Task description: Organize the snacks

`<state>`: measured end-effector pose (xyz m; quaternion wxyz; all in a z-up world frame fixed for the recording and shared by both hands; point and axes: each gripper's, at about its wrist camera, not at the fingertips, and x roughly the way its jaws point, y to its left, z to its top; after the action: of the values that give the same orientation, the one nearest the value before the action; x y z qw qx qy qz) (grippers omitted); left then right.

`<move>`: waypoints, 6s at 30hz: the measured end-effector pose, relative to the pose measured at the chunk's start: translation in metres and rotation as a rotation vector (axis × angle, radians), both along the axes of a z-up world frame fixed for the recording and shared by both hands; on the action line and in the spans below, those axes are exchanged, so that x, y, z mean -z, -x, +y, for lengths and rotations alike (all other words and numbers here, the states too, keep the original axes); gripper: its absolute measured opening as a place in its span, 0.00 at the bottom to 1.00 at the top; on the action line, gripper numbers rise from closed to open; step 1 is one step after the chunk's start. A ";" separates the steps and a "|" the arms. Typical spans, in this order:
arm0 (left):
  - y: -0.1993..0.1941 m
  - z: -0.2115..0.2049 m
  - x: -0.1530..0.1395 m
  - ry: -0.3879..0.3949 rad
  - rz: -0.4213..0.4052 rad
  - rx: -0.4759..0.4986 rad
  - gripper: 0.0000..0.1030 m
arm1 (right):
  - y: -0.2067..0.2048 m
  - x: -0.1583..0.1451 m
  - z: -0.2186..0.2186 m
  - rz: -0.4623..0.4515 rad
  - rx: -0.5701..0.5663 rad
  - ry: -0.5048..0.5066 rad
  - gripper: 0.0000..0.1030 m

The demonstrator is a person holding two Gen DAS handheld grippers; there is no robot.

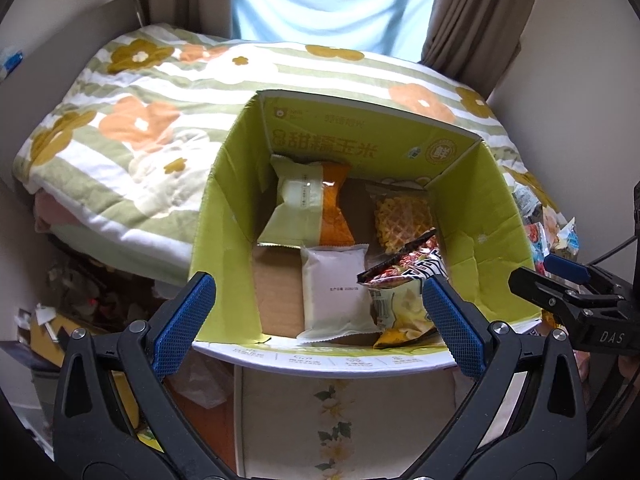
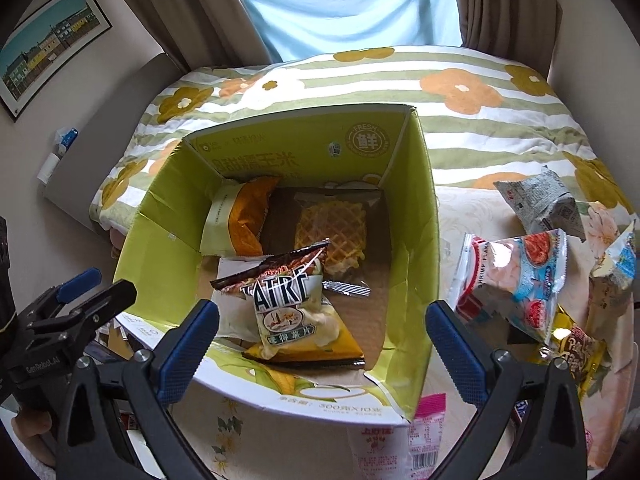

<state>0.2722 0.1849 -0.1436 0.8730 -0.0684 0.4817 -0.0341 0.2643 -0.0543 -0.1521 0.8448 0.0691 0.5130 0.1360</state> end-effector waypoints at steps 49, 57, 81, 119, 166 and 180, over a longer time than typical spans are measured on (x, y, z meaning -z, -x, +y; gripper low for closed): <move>0.066 -0.299 -0.039 0.027 -0.083 0.105 1.00 | 0.104 -0.041 -0.279 -0.240 0.027 0.021 1.00; 0.016 -0.348 -0.008 -0.090 -0.019 0.184 1.00 | 0.083 -0.016 -0.301 -0.201 0.042 0.048 1.00; -0.091 -0.371 0.130 -0.292 0.209 0.216 0.99 | 0.003 0.078 -0.315 -0.030 0.175 0.066 1.00; -0.092 -0.347 0.107 -0.126 0.190 0.180 0.70 | -0.039 0.117 -0.287 -0.103 0.097 0.382 0.71; 0.019 -0.162 -0.094 -0.108 -0.193 -0.135 0.70 | 0.043 -0.081 -0.153 -0.432 -0.199 0.142 0.65; -0.037 -0.031 -0.031 -0.149 -0.038 -0.117 0.70 | -0.019 -0.060 -0.028 -0.350 -0.215 0.122 0.65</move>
<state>0.3088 0.1541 -0.1122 0.8851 -0.0307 0.4616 0.0515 0.2828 -0.0820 -0.0923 0.9042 -0.0621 0.3701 0.2041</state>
